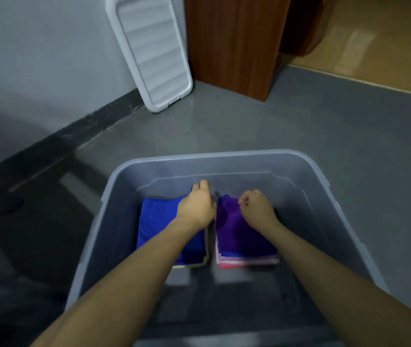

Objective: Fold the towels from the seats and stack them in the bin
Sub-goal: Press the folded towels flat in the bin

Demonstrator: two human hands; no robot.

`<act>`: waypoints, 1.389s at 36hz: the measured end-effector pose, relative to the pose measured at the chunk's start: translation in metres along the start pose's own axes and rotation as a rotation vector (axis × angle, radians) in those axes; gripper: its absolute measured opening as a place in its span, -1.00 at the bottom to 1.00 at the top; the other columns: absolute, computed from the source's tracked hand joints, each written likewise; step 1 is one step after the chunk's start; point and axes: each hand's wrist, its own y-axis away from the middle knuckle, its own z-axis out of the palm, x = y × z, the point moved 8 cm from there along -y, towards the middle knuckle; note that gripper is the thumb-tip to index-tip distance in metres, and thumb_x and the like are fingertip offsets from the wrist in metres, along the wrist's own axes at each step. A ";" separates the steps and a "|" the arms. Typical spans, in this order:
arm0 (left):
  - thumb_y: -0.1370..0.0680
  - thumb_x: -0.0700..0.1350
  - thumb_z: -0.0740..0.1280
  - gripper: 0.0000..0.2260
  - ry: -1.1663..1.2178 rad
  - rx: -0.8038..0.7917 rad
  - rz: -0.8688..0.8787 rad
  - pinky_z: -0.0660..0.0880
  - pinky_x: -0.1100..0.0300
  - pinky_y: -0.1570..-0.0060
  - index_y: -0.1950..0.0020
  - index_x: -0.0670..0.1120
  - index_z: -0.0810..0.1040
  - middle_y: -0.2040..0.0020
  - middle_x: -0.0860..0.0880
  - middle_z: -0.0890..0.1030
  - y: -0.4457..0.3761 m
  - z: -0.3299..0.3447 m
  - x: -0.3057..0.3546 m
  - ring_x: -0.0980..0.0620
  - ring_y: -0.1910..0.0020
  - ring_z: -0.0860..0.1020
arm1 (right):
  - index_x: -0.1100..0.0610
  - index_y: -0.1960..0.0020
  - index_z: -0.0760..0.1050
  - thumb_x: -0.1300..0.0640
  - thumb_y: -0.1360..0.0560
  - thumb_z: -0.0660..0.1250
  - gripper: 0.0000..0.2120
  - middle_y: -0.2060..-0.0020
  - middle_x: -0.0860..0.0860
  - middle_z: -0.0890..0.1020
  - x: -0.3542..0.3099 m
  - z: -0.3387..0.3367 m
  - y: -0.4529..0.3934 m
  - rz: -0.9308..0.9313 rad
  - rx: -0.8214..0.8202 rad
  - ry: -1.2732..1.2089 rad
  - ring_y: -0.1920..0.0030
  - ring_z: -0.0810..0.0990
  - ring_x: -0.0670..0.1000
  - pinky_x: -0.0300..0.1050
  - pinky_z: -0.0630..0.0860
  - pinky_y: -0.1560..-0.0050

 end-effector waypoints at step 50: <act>-0.56 -0.08 0.19 -0.85 0.091 0.924 -0.793 0.53 0.02 0.06 -0.01 -0.12 0.48 0.01 -0.07 0.56 0.586 -0.453 -0.502 -0.07 0.06 0.54 | 0.04 0.08 0.52 0.18 -0.54 0.22 -0.88 0.15 -0.01 0.59 -0.759 0.183 0.441 -1.109 -0.390 -0.244 0.14 0.58 0.00 -0.02 0.55 0.07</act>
